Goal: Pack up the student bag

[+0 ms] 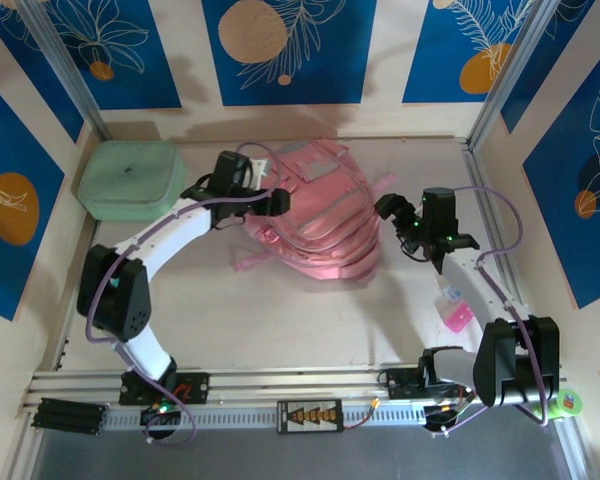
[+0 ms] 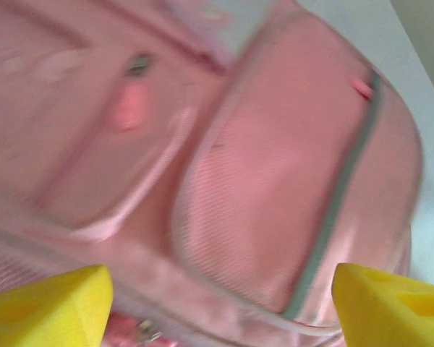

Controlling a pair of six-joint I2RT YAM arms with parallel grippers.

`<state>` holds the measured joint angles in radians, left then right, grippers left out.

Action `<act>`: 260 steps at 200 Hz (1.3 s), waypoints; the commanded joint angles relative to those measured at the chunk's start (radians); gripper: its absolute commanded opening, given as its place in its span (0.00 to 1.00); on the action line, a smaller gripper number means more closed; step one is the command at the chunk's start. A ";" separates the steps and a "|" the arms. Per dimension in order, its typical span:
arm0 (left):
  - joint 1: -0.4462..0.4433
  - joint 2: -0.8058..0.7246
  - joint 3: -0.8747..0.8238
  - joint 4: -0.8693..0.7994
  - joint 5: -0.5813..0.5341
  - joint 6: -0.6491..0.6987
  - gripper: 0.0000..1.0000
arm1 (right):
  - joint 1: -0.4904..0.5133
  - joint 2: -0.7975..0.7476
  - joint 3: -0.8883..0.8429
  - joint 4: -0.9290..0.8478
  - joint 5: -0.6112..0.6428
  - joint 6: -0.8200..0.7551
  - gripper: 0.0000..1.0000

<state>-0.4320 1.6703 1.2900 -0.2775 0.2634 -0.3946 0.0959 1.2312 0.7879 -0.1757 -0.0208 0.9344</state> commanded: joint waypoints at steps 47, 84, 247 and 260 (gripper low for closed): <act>0.120 0.012 -0.204 0.252 0.101 -0.368 0.55 | 0.122 0.068 0.079 -0.034 0.011 -0.031 0.95; 0.125 0.091 -0.202 0.364 0.164 -0.443 0.43 | 0.138 0.095 0.075 -0.057 0.003 -0.021 0.94; 0.125 0.169 -0.219 0.524 0.253 -0.559 0.11 | 0.144 0.241 0.121 -0.009 -0.115 -0.138 0.79; 0.125 0.153 -0.227 0.532 0.252 -0.565 0.04 | 0.147 0.271 0.154 -0.013 -0.121 -0.162 0.76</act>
<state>-0.3141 1.8526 1.0737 0.2005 0.4919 -0.9577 0.2356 1.4635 0.8654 -0.1814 -0.1081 0.8406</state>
